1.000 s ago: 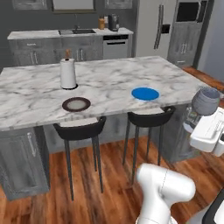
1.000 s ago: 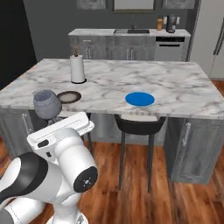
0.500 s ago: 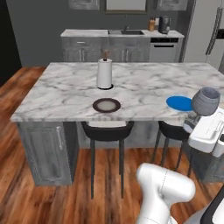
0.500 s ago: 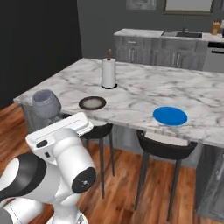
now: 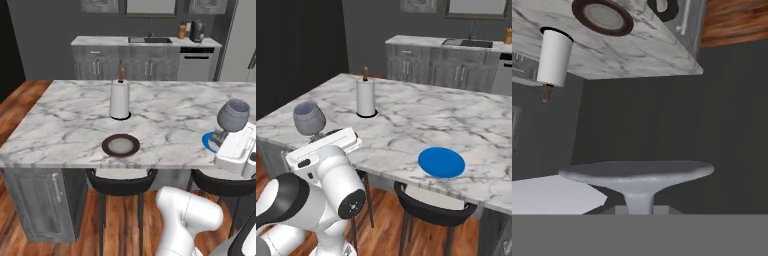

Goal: Retrieve the wine glasses from the counter and place one next to each plate.

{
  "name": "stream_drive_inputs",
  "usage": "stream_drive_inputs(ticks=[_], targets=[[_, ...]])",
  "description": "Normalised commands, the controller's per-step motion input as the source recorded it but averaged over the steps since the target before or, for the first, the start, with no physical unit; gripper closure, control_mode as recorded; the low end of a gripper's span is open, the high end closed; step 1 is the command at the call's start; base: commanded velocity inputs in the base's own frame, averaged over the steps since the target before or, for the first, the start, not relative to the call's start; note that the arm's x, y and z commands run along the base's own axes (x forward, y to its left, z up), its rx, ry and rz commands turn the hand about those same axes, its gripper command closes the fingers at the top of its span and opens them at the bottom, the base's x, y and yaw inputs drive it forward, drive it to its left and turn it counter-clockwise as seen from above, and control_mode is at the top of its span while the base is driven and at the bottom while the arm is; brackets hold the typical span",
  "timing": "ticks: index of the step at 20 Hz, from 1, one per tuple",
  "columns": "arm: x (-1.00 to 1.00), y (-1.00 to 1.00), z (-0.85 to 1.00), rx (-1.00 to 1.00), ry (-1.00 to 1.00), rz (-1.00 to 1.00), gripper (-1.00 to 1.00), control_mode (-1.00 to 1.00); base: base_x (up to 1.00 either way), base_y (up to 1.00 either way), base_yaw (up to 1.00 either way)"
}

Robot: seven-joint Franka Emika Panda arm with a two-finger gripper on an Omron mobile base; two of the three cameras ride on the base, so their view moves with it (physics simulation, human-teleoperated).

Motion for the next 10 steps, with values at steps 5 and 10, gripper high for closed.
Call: stream_drive_inputs(ticks=[5,10], targets=[[0.0,0.0,0.0,0.0,0.0,0.0,1.0,1.0,0.54,-0.55,0.2],[0.0,0.0,0.0,0.0,0.0,0.0,1.0,1.0,0.37,-0.13,0.25]])
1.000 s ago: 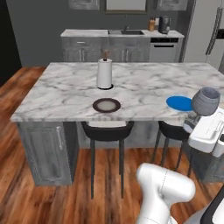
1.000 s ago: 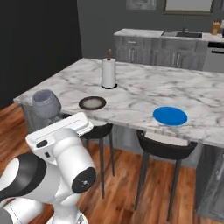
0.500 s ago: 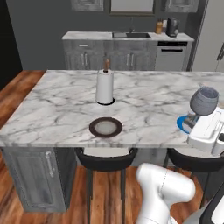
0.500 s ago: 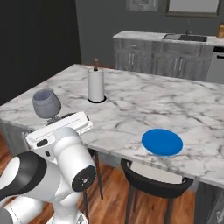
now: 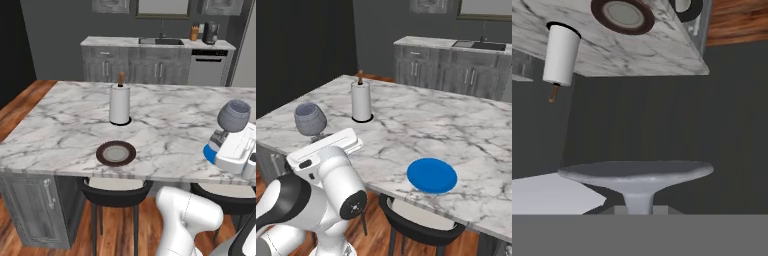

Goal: Retrieve the wine glasses from the counter and place one next to each plate.

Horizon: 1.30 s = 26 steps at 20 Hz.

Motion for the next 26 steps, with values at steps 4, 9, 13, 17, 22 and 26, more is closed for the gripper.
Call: stream_drive_inputs(ticks=[4,9,13,17,22,26], targets=[[0.0,0.0,0.0,0.0,0.0,0.0,1.0,1.0,0.18,-0.03,0.41],[0.0,0.0,0.0,0.0,0.0,0.0,1.0,1.0,0.35,-0.07,0.37],[0.0,0.0,0.0,0.0,0.0,0.0,1.0,1.0,0.07,0.44,0.12],[0.0,0.0,0.0,0.0,0.0,0.0,1.0,1.0,0.43,0.55,0.03],[0.0,0.0,0.0,0.0,0.0,0.0,1.0,1.0,0.89,-0.04,0.02],[0.0,0.0,0.0,0.0,0.0,0.0,1.0,1.0,1.0,-0.54,0.07]])
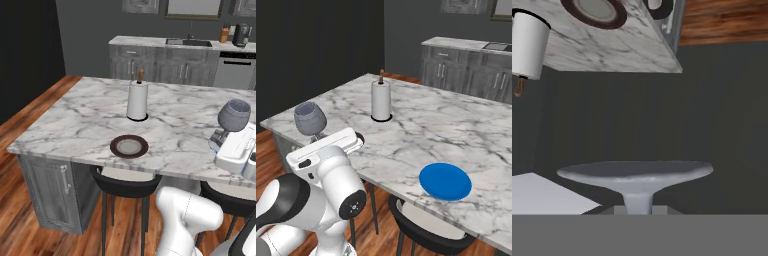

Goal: Retrieve the wine glasses from the counter and place one next to each plate.

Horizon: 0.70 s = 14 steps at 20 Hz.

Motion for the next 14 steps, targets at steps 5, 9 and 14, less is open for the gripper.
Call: stream_drive_inputs(ticks=[5,9,14], targets=[[0.4,-0.02,-0.08,0.0,0.04,0.0,1.0,-1.0,0.6,-0.15,0.0],[1.0,-0.03,-0.28,-0.01,0.31,0.04,1.0,-1.0,0.0,0.0,0.0],[0.91,-0.31,-0.48,-0.01,0.17,0.17,1.0,-1.0,0.0,0.0,0.0]])
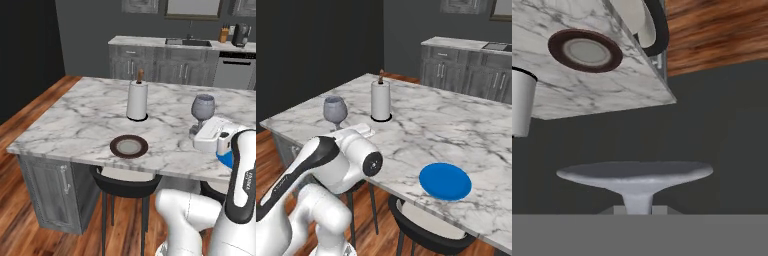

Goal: Retrieve the wine glasses from the counter and place one next to each plate.

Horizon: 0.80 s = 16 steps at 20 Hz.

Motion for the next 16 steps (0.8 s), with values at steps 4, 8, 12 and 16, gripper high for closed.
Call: stream_drive_inputs(ticks=[4,8,12,16], targets=[[0.75,-0.44,-0.64,-0.03,0.0,0.29,1.0,-1.0,0.0,0.0,0.0],[0.68,-0.28,-0.63,-0.05,-0.05,0.29,1.0,-1.0,0.0,0.0,0.0],[0.78,-0.15,-0.7,-0.04,-0.04,0.27,1.0,-1.0,0.0,0.0,0.0],[0.83,-0.11,-0.66,-0.04,-0.04,0.25,1.0,-1.0,0.0,0.0,0.0]])
